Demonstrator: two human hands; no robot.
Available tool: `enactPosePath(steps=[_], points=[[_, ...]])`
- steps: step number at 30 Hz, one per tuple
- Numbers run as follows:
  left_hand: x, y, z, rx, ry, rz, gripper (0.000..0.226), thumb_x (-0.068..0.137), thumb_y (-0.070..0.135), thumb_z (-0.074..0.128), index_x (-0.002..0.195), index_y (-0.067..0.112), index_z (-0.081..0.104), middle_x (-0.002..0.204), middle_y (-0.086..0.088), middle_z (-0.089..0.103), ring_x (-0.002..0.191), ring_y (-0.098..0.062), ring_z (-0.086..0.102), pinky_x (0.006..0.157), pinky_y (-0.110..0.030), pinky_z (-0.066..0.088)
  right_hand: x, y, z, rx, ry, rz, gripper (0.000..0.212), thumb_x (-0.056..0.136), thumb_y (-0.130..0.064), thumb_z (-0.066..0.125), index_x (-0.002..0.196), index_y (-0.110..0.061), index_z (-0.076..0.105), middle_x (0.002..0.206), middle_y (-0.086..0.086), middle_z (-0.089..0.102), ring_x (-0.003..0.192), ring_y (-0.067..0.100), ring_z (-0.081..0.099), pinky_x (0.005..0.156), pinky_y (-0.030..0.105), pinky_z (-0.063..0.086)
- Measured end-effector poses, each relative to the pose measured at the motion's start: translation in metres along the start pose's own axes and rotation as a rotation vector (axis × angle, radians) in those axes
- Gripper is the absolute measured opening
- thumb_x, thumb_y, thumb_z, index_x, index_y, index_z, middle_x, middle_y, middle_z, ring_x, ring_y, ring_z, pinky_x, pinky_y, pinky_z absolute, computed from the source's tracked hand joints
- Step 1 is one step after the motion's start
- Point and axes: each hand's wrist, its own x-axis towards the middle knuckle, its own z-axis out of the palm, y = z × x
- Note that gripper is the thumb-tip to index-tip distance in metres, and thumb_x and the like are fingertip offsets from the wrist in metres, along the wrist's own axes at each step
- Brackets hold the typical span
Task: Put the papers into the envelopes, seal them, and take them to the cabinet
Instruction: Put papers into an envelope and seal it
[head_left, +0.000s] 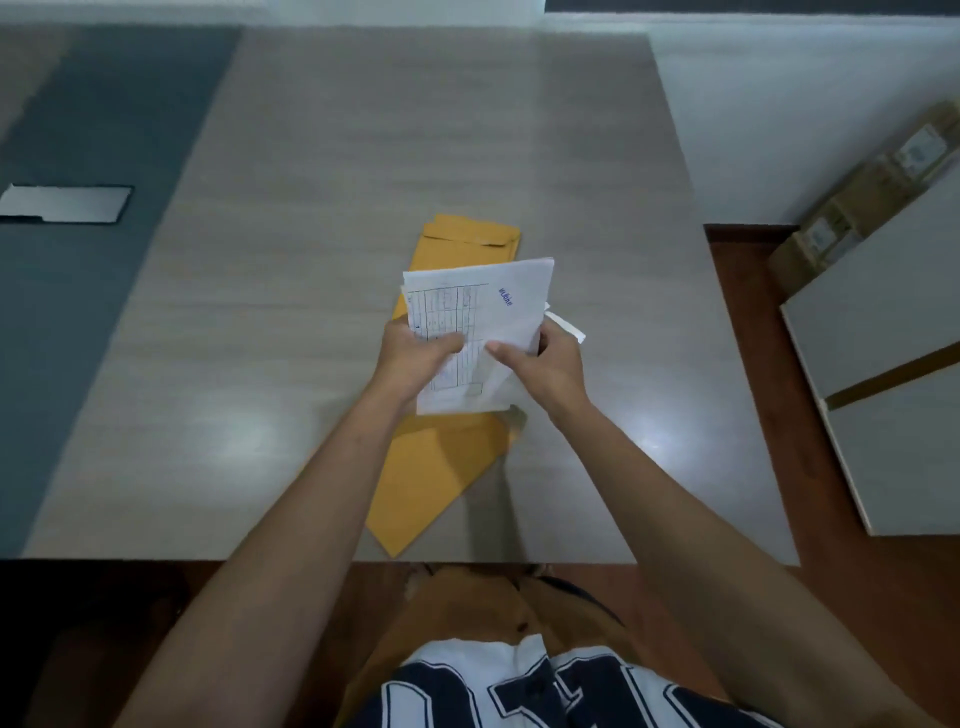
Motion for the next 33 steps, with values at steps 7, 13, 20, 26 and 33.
enactPosePath(steps=[7, 13, 20, 26, 33], points=[[-0.008, -0.041, -0.044, 0.020, 0.048, -0.034, 0.032, 0.073, -0.009, 0.075, 0.082, 0.022, 0.068, 0.085, 0.001, 0.071, 0.078, -0.010, 0.069, 0.074, -0.035, 0.058, -0.019, 0.010, 0.041, -0.107, -0.064, 0.045, 0.032, 0.069, -0.022, 0.087, 0.099, -0.019, 0.073, 0.093, -0.005, 0.075, 0.087, 0.012, 0.072, 0.078, 0.033, 0.059], [-0.010, -0.069, -0.045, -0.010, 0.042, -0.157, 0.032, 0.075, -0.006, 0.076, 0.101, 0.011, 0.071, 0.094, -0.003, 0.073, 0.089, -0.018, 0.071, 0.074, -0.031, 0.058, -0.029, 0.021, 0.051, -0.217, -0.066, 0.054, 0.038, 0.073, -0.024, 0.085, 0.108, -0.016, 0.071, 0.099, -0.002, 0.073, 0.090, 0.013, 0.068, 0.079, 0.027, 0.054], [0.004, -0.051, -0.058, -0.190, 0.082, -0.114, 0.025, 0.076, -0.004, 0.077, 0.093, 0.013, 0.069, 0.095, -0.004, 0.074, 0.088, -0.020, 0.072, 0.074, -0.035, 0.059, -0.024, 0.011, 0.047, -0.119, -0.066, 0.013, 0.040, 0.067, -0.032, 0.089, 0.100, -0.021, 0.071, 0.095, -0.006, 0.075, 0.088, 0.011, 0.071, 0.075, 0.030, 0.058], [0.016, -0.050, -0.075, -0.641, 0.151, -0.257, 0.031, 0.077, -0.008, 0.074, 0.102, 0.011, 0.069, 0.108, -0.010, 0.073, 0.100, -0.027, 0.070, 0.085, -0.047, 0.057, -0.024, 0.015, 0.044, 0.237, -0.091, 0.293, 0.056, 0.064, -0.024, 0.092, 0.108, -0.003, 0.065, 0.100, 0.018, 0.070, 0.077, 0.022, 0.067, 0.079, 0.041, 0.059], [0.014, -0.061, -0.067, -0.742, 0.166, -0.357, 0.035, 0.076, -0.009, 0.075, 0.107, 0.004, 0.068, 0.112, -0.014, 0.072, 0.105, -0.030, 0.069, 0.091, -0.048, 0.056, -0.031, 0.012, 0.071, 0.494, -0.193, 0.416, 0.045, 0.078, -0.013, 0.081, 0.119, -0.005, 0.064, 0.113, 0.010, 0.073, 0.107, 0.028, 0.068, 0.093, 0.045, 0.055]])
